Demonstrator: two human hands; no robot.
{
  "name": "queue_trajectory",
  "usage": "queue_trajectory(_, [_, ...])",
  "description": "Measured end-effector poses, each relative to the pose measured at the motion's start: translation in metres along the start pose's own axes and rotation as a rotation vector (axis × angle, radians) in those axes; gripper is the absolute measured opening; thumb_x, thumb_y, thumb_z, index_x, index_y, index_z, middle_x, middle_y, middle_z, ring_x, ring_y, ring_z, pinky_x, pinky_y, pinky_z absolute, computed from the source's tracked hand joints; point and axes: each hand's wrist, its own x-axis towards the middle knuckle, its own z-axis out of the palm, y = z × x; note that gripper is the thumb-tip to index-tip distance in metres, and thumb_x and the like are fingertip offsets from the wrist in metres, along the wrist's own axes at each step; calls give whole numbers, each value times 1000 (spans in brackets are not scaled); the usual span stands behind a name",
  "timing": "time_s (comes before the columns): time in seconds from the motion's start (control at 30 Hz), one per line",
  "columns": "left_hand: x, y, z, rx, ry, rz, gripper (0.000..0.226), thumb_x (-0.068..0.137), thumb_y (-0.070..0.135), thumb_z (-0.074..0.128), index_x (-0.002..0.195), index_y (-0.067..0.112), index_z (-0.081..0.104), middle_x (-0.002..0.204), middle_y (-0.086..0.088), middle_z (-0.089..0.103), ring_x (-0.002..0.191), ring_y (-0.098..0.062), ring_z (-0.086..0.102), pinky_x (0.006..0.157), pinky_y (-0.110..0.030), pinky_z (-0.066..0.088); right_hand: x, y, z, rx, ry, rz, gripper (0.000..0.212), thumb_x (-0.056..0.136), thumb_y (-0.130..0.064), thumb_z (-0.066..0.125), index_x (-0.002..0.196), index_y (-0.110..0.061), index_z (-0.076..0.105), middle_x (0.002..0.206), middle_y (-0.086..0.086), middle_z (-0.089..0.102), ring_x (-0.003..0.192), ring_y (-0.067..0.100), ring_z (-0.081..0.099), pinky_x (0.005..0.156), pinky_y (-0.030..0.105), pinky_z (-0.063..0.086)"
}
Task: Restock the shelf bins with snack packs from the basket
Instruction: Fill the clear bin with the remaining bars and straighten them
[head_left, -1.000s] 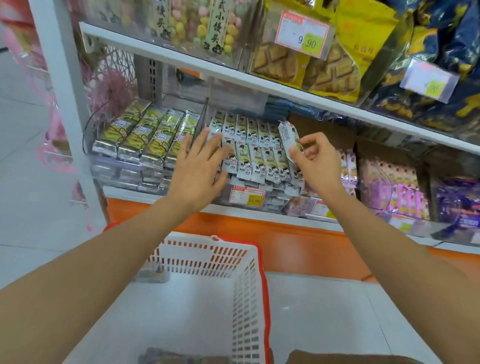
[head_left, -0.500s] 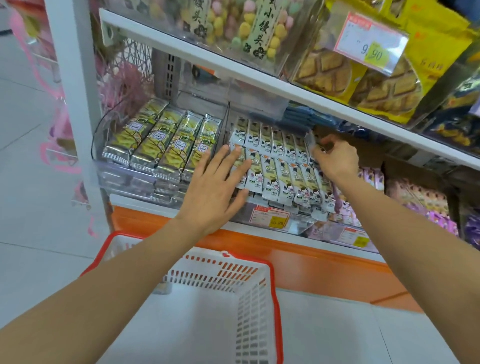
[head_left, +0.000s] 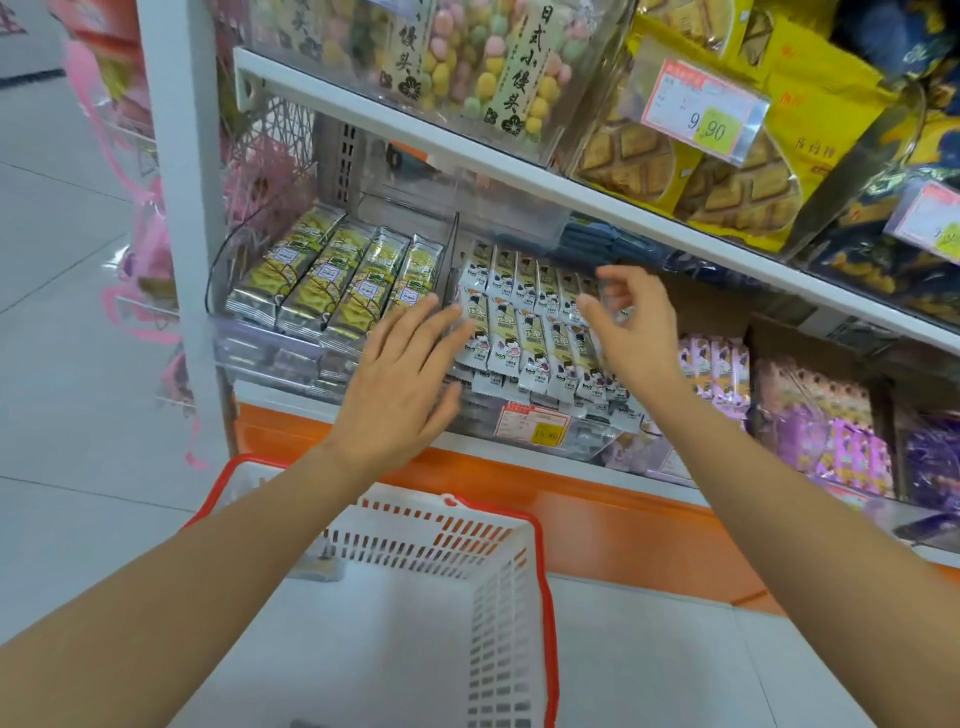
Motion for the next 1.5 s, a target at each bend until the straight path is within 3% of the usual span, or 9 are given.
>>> queue_trajectory(0.2, [-64,-25,-13,91,14,-26,47,86,22,43,129,9,56,129,-13,53,127,-31,38,105,-44,26,-86,-77,35,339,-257,-202,27,91,-23,63,118,-24,59,104,-4,59,89,8,58,73,20,47])
queue_trajectory(0.37, [-136,-65,-14,175,-255,-119,47,83,23,54,127,7,57,126,-16,56,119,-36,46,97,-46,32,-159,-64,118,308,-563,-162,26,89,-22,67,115,-25,62,100,-7,58,84,8,56,72,15,43])
queue_trajectory(0.57, [-211,-108,6,211,-628,-440,68,75,20,81,134,-2,54,140,-22,52,128,-43,50,100,-54,45,-212,-30,211,170,-769,30,28,93,-29,62,121,-23,59,114,-4,60,87,5,55,82,26,52])
queue_trajectory(0.77, [-261,-128,23,92,-633,-471,72,88,21,63,150,0,32,156,-17,32,138,-36,41,106,-50,42,-242,-2,286,158,-786,288,20,92,-27,65,110,-22,59,109,-2,64,88,11,61,87,27,54])
queue_trajectory(0.93, [-266,-126,27,-17,-550,-531,68,89,29,40,151,1,29,159,-16,27,139,-36,39,107,-47,42,-262,18,332,162,-857,396,27,93,-22,63,119,-17,59,113,4,66,92,19,64,82,32,54])
queue_trajectory(1.07, [-265,-125,29,-13,-508,-536,68,91,26,45,152,3,27,159,-15,26,139,-33,39,108,-47,42,-271,23,363,301,-923,493,43,94,-18,62,136,-19,50,126,1,58,107,18,60,86,27,48])
queue_trajectory(1.17, [-265,-125,30,-3,-516,-539,69,93,24,51,153,3,25,160,-14,24,140,-32,39,108,-45,41,-275,23,377,371,-890,526,48,93,-15,63,139,-18,48,128,-2,54,102,13,59,88,23,48])
queue_trajectory(1.23, [-265,-125,30,-2,-518,-536,69,94,23,51,154,4,23,161,-14,23,140,-32,38,109,-44,40,-277,20,382,380,-852,527,48,93,-12,63,138,-18,49,123,-4,54,94,10,58,85,19,49])
queue_trajectory(1.5, [-263,-123,30,25,-521,-533,72,94,22,59,154,7,23,160,-12,24,139,-30,41,108,-42,39,-277,16,369,313,-741,394,33,90,-12,66,121,-19,59,110,3,68,91,17,65,83,31,55])
